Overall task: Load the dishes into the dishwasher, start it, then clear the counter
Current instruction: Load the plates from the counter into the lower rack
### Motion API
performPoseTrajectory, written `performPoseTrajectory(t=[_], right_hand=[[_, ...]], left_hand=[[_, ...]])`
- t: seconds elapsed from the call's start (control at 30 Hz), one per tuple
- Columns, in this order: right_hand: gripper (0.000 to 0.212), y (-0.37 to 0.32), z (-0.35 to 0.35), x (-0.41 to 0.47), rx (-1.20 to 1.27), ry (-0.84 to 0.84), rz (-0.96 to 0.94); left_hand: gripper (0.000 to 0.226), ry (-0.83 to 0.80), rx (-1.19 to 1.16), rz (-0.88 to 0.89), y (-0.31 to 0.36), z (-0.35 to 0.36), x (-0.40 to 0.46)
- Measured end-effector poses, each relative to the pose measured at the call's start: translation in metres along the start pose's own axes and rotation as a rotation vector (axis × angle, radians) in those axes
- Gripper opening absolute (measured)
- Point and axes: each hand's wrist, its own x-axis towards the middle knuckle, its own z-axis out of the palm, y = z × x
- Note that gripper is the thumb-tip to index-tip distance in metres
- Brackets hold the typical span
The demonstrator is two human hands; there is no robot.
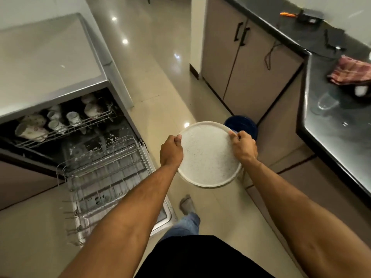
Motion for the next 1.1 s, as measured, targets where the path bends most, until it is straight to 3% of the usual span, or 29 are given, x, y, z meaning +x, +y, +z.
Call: performPoseTrajectory(t=[0.47,1.1], right_hand=[[0.045,-0.161,0.094,0.136,-0.212,-0.271,-0.247],[0.039,-0.291,0.272,0.2,-0.51,-0.803,-0.661]], left_hand=[[0.038,0.237,-0.103,-0.287,-0.023,-0.048,0.136],[0.042,0.628,-0.35,-0.904,-0.098,-0.057,0.185]])
